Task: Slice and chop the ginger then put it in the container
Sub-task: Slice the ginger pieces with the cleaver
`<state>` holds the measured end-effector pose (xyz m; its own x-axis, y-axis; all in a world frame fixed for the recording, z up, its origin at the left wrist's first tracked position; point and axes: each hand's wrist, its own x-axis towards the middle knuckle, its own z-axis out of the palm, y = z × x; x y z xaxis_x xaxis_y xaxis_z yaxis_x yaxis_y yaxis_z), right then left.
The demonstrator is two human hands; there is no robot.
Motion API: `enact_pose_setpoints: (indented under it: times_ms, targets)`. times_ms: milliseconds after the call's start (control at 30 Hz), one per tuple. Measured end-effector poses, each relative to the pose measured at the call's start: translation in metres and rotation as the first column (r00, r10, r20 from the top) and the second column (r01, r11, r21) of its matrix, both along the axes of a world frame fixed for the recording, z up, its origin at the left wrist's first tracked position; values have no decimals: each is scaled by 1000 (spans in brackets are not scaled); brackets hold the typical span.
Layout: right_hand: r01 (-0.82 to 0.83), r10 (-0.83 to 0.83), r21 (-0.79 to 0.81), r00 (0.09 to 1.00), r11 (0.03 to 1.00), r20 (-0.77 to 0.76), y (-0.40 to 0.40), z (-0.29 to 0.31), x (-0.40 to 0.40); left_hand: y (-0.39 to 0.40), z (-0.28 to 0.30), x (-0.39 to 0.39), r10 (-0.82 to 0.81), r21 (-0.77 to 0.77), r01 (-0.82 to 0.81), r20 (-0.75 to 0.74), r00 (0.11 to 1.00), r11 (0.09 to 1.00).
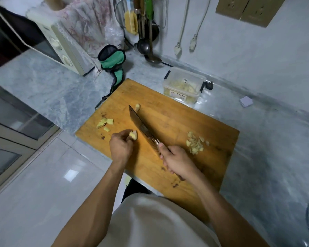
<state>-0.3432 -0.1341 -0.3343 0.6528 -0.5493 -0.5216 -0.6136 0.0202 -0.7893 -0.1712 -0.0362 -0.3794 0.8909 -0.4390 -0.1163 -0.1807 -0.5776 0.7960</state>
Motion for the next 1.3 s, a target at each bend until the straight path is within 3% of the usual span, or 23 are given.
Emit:
enact_pose_setpoints:
  times_ms: [300, 367, 433, 500, 833, 1067, 1233, 1300]
  targets:
    - [2, -2, 2, 1000, 1000, 25, 6, 1, -5, -6, -1, 4, -60, 149, 63, -28, 998, 987]
    - [18, -18, 1, 999, 1000, 32, 7, -1, -5, -9, 3, 7, 85, 85, -71, -172, 981, 994]
    - [24, -24, -10, 999, 1000, 37, 9, -2, -7, -9, 5, 6, 232, -22, -266, -417, 879, 964]
    - [35, -35, -14, 999, 999, 37, 10, -2, -8, -8, 2, 3, 257, -84, -353, -534, 806, 932]
    - [15, -15, -28, 1000, 999, 11, 8, -5, -9, -4, -10, -9, 94, -26, -106, -295, 951, 994]
    - [64, -66, 34, 997, 997, 44, 13, -9, -11, -5, 4, -22, -71, -153, 35, -234, 970, 988]
    - [73, -76, 58, 996, 996, 44, 12, -12, -12, 5, 10, -23, 7, -82, -20, -157, 988, 996]
    - [80, -83, 62, 996, 995, 46, 10, -11, -12, 2, 12, -18, -4, -39, -4, -193, 981, 999]
